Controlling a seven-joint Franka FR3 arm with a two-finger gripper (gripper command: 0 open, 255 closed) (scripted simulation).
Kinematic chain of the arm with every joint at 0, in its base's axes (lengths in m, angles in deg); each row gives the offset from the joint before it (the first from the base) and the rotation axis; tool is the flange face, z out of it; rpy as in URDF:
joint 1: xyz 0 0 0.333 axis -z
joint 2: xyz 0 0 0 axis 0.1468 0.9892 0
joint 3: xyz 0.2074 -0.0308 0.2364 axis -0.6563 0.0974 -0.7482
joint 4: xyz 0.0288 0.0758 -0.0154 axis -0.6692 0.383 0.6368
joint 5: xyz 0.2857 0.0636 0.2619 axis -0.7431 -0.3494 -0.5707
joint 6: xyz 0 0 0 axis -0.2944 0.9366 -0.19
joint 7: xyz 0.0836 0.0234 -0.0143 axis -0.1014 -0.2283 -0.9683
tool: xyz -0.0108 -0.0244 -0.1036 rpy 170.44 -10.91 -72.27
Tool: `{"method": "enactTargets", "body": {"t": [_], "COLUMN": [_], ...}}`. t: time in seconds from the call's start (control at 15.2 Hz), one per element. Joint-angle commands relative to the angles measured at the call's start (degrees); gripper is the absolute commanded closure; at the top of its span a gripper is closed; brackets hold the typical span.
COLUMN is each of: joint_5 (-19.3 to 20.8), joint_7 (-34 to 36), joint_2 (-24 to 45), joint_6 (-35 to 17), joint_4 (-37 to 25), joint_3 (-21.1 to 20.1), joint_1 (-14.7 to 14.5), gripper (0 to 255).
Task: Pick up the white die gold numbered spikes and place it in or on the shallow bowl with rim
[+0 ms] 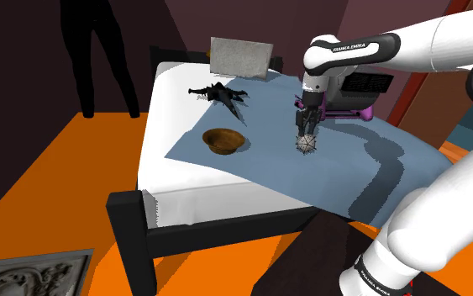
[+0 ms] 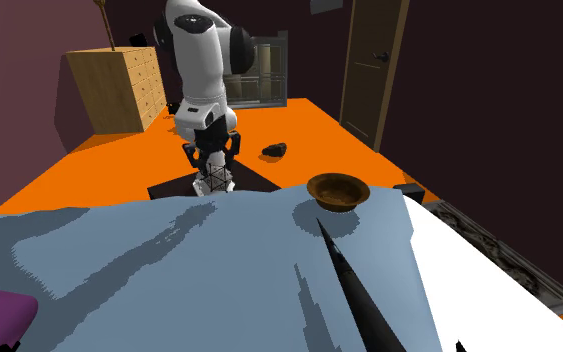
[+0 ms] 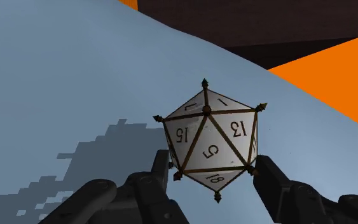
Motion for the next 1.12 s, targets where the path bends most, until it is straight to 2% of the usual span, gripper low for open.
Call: {"method": "enactTargets", "body": {"t": [0.0,0.66,1.06], "joint_5": [-0.01,-0.13,-3.44], "joint_7": [0.15,0.26,7.0], "joint_2": [-0.22,-0.27,4.31], "joint_6": [1.66,9.23,9.52], "joint_4": [-1.45,-8.97,-13.72], "joint_3": [-0.13,-0.4,-4.36], "joint_1": [-0.07,-0.24,-3.63], "gripper": [255,255,255]}}
